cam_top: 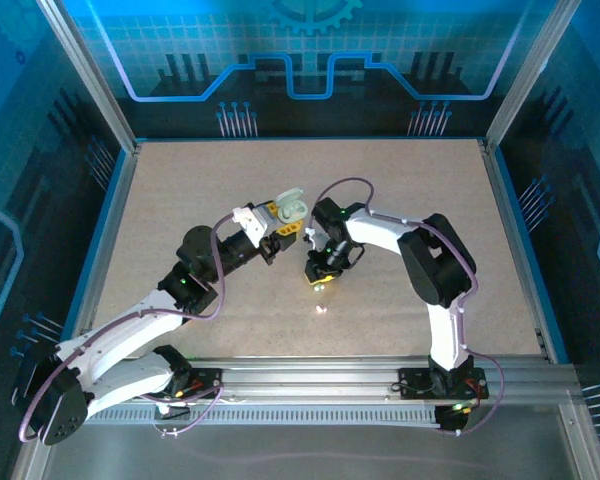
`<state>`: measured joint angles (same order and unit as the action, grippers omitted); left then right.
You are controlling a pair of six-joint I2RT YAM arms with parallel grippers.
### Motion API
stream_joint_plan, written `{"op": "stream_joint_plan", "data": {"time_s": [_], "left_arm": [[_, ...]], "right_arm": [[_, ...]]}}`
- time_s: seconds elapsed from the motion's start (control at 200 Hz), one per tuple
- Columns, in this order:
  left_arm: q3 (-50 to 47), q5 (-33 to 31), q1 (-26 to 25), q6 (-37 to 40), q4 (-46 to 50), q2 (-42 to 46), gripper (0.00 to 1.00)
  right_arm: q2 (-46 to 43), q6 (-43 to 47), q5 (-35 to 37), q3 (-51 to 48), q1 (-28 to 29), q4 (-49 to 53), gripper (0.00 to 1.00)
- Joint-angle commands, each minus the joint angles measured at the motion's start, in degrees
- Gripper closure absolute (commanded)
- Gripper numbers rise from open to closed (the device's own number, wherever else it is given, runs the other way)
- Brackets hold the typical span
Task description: Insert the wireless bluetooth earbuds into the charging case
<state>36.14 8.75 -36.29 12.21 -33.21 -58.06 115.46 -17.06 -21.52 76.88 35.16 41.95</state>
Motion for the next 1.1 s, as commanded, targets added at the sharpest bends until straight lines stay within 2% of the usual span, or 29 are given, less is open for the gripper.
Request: {"op": "stream_joint_plan", "data": {"time_s": [0.0, 0.22, 0.555, 1.096], "left_arm": [[-0.98, -0.49, -0.18, 0.46, -0.87, -0.03, 0.75], [-0.98, -0.42, -0.18, 0.41, -0.96, -0.47, 0.75], [-0.85, -0.08, -0.14, 0.01, -1.58, -1.02, 0.75], [-0.98, -0.4, -0.15, 0.15, -1.01, -0.38, 0.75]], "right_arm": [[-2.83, 0.85, -1.86, -1.68, 1.05, 2.44, 0.72], [-4.67, 0.81, -3.18, -3.25, 1.27, 3.26, 0.72], [-6.29, 0.76, -1.43, -4.93, 1.4, 3.57, 0.7], [-1.05, 3.01, -0.03, -0.17, 1.73, 4.99, 0.67]]}}
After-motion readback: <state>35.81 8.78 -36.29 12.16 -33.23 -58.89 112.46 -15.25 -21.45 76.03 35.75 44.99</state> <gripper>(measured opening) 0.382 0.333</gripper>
